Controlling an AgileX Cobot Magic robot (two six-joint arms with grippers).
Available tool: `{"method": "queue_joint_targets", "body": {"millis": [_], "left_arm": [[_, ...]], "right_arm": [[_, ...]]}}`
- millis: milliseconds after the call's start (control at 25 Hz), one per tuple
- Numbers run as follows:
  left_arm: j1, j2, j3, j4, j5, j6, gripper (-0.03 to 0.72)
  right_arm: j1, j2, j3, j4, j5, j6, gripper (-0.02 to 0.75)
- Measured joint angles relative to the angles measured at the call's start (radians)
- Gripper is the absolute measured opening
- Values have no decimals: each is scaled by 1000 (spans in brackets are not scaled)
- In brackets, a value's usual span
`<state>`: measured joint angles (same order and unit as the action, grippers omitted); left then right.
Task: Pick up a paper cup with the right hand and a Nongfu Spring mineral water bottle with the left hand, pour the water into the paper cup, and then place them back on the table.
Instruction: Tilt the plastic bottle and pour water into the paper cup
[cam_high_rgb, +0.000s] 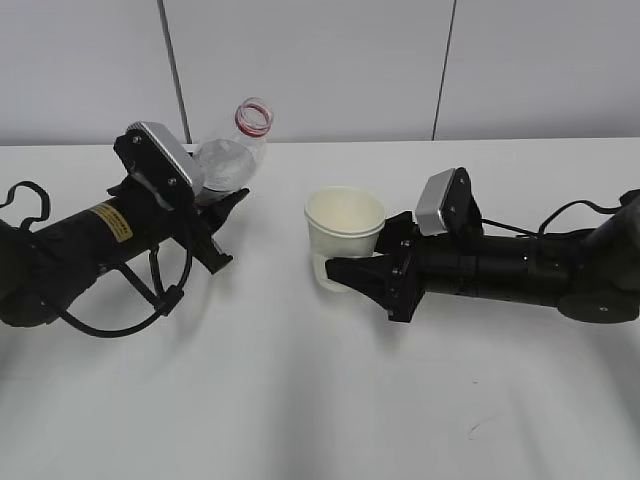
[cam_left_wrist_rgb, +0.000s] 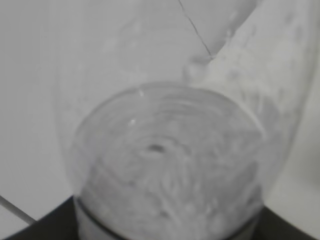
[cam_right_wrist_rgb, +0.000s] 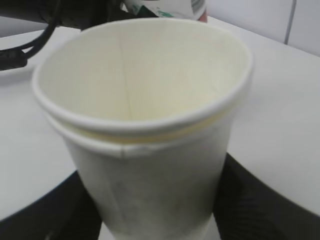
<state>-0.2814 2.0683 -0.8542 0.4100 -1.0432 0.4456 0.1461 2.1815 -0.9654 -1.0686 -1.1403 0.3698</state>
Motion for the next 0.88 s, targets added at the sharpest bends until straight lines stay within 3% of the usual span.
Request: {"method": "queue_joint_targets", "body": {"millis": [360, 880], "left_arm": [[0, 0, 0, -35, -40, 200, 364], [0, 0, 0, -51, -40, 383, 361]], "right_arm": [[40, 0, -29, -47, 55, 39, 447], [40, 0, -33, -49, 55, 43, 445]]}}
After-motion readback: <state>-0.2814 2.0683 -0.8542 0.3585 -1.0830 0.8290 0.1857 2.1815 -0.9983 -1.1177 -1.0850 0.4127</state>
